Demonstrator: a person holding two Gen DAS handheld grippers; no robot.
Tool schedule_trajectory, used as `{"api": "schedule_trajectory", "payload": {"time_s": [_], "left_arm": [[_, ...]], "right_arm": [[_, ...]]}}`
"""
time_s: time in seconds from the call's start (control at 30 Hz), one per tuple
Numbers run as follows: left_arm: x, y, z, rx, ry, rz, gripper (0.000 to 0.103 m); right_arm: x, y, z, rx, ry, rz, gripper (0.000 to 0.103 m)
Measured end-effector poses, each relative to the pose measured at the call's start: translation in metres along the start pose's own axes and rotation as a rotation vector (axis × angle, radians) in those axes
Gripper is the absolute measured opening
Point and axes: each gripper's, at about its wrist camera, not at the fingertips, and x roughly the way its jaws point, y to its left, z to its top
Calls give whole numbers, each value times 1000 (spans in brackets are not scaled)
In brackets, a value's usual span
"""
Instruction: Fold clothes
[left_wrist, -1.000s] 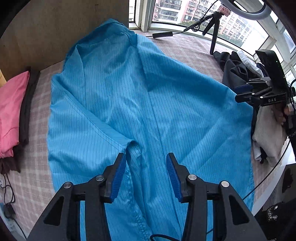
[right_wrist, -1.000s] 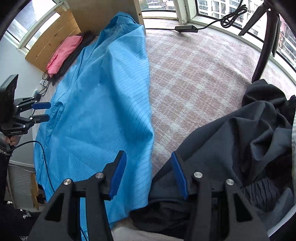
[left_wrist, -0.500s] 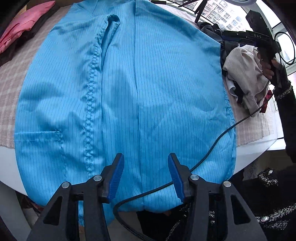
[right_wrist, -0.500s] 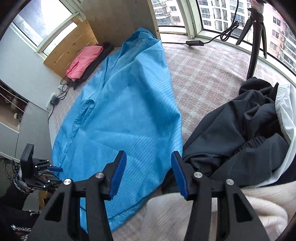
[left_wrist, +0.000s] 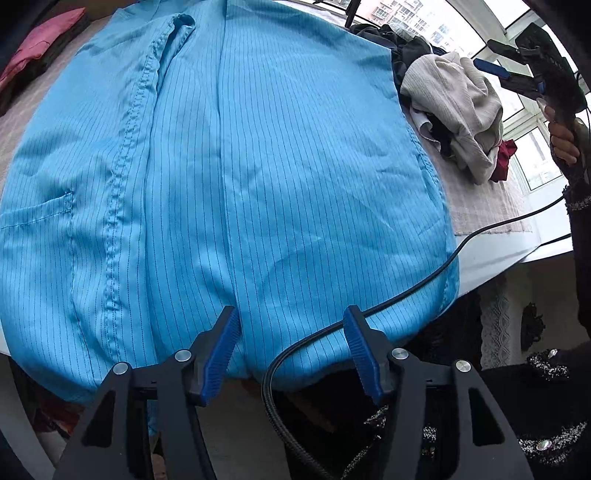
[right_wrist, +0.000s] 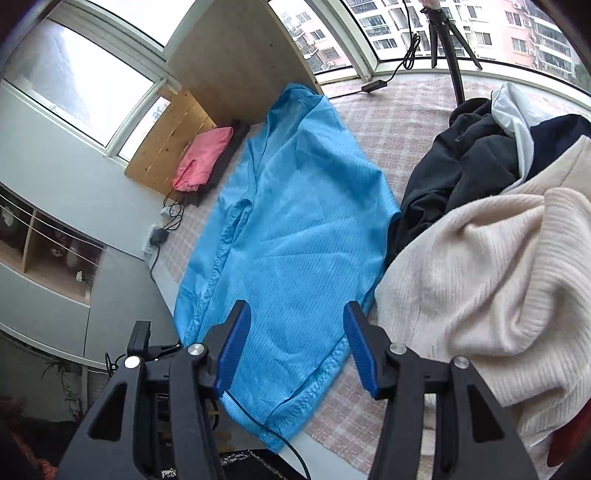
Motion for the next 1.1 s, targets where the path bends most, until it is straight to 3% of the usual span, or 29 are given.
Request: {"api": "schedule_trajectory", "payload": {"time_s": [0.1, 0.2, 0.4, 0.57, 0.67, 0.77, 0.83, 0.93, 1.1], "left_arm": [[3, -5, -4, 32, -20, -39, 21], [-3, 5, -7, -7, -48, -42, 2], [-22, 25, -28, -89, -95, -37, 4], [-9, 18, -32, -73, -52, 10, 7], [-15, 11, -34, -77, -51, 69, 17], [-23, -17, -23, -39, -89, 58, 27], [-19, -45, -8, 33, -101, 24, 47], [0, -85, 15, 145, -91, 6, 51], [42, -121, 48, 259, -50, 49, 51]], "right_arm": [[32, 8, -13, -26, 44, -56, 52], [51, 12, -22, -41, 74, -71, 52], [60, 3, -13, -83, 60, -202, 52], [82, -4, 13, -270, 39, -516, 52], [97, -10, 27, -407, 71, -598, 51], [111, -13, 39, -505, 93, -659, 51], [123, -15, 46, -564, 111, -702, 51], [139, -21, 54, -558, 156, -686, 51], [137, -33, 64, -461, 148, -554, 51]]}}
